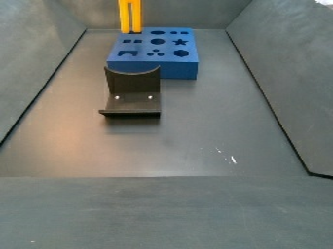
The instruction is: Insert the double-square object.
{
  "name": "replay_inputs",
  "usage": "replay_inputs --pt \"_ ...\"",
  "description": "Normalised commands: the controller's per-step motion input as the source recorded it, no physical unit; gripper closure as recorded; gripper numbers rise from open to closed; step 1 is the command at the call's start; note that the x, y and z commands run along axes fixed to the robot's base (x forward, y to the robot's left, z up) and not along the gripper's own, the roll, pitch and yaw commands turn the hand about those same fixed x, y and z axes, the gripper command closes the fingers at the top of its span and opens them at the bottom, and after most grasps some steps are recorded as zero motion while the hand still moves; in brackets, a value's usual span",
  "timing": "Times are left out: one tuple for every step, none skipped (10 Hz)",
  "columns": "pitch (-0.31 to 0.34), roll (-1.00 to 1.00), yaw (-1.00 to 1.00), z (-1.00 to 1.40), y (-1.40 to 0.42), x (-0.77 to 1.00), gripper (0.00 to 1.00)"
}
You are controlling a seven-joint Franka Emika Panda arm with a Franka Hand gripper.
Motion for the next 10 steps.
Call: replay_inputs --pt "0.0 0.13 -1.0 -0.02 0.0 -0.01 1.0" --pt "0.0 0.13 -0.99 -0.03 0.0 0.0 1.0" --pt "0.027 0.1 -0.79 -0.03 -0.02 0.1 1.0" --pt "0.0 0.0 0.0 -0.02 0.0 0.0 1.0" --pt "-0.024 0.01 -0.01 -0.22 0.0 0.0 1.0" --pt "-0.027 0.0 0.0 -0.21 0.0 0.0 1.0" --pt "-0.034 0.0 0.0 -0.23 0.0 0.02 1.0" --pt "-0.041 0.0 0.0 -0.24 0.0 0.01 1.0" --pt "-0.011 0.05 -0.05 -0.22 0.09 0.0 1.0" --pt "0.0 0.03 -0.08 -0.17 0.08 0.03 1.0"
